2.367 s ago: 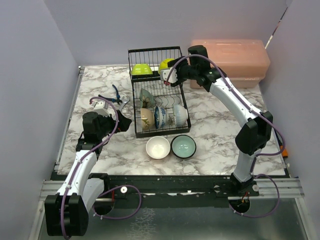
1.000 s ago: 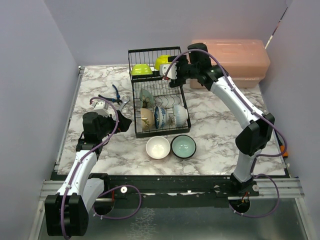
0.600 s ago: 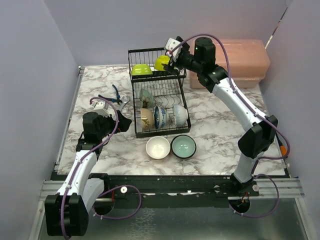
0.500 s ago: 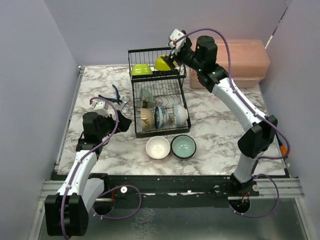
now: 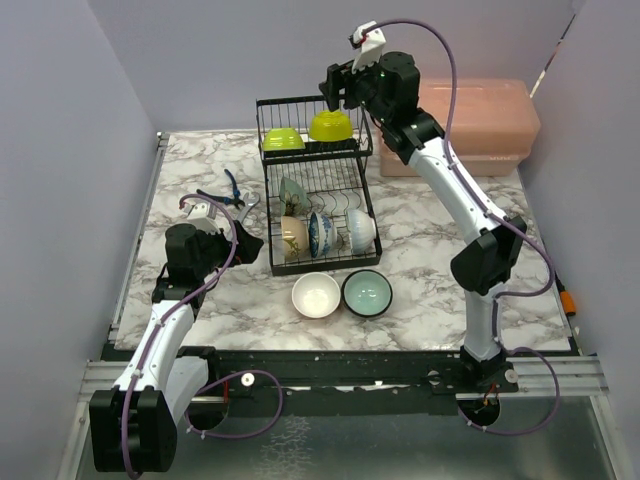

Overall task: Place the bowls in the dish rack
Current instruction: Turn the bowl upside down on the dish rack.

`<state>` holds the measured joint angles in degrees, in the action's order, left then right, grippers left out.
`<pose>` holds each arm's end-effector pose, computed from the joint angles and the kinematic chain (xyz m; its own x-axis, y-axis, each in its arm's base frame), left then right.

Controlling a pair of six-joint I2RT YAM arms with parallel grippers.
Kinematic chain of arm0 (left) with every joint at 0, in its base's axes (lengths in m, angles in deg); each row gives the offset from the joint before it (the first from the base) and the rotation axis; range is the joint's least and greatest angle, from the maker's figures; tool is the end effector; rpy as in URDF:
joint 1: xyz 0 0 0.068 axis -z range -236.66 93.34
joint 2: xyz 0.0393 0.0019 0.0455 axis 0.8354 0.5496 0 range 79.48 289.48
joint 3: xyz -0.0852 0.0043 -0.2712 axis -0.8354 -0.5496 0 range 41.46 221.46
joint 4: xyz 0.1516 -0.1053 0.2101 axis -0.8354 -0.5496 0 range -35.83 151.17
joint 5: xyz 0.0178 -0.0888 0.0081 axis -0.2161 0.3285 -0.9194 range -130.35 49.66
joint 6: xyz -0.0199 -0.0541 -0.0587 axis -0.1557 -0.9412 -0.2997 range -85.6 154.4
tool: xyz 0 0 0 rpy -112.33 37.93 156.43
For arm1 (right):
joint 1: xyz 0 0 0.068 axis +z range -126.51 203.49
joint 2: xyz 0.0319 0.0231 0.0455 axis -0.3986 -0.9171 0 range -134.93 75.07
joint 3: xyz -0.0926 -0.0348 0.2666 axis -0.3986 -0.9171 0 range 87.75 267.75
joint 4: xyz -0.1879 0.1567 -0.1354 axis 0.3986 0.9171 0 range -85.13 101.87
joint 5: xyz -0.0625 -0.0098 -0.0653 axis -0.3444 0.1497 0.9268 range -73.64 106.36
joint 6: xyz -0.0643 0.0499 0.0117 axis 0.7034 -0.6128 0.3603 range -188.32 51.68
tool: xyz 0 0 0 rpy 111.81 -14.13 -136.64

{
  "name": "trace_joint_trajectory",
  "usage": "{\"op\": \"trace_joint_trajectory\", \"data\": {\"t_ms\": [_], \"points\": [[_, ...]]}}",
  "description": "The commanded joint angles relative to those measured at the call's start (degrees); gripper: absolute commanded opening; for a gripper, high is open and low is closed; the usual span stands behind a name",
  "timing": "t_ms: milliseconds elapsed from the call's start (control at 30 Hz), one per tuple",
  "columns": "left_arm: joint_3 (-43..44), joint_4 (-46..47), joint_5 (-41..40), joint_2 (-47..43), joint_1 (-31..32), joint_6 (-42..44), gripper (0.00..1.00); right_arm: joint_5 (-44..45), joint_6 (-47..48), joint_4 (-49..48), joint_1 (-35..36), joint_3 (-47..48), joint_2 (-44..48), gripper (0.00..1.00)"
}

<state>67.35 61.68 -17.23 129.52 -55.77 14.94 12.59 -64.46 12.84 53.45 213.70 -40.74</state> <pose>0.2363 -0.0319 0.2154 -0.5028 -0.2987 -0.8112 0.2189 0.8638 -0.4538 0.4613 0.2713 0.4730 0.0701 -0.0371 -0.9968 -0.5517 0.8311 -0.0698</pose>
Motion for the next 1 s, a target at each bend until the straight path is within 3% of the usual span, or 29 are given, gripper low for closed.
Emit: {"op": "trace_joint_trajectory", "data": {"t_ms": [0, 300, 533, 967], "points": [[-0.1, -0.2, -0.1, 0.0, 0.3, 0.0, 0.99, 3.3, -6.8, 9.7, 0.5, 5.9, -4.5, 0.76], [0.0, -0.2, 0.0, 0.2, 0.3, 0.0, 0.99, 8.4, -6.5, 19.5, 1.4, 13.4, -11.0, 0.81], [0.1, -0.3, 0.0, 0.6, 0.3, 0.0, 0.99, 4.2, -5.9, 22.2, 1.7, 15.0, -13.4, 0.84], [0.1, -0.3, 0.3, 0.5, 0.3, 0.2, 0.99, 5.7, -2.5, 28.4, 1.9, 14.8, -14.3, 0.79]]}}
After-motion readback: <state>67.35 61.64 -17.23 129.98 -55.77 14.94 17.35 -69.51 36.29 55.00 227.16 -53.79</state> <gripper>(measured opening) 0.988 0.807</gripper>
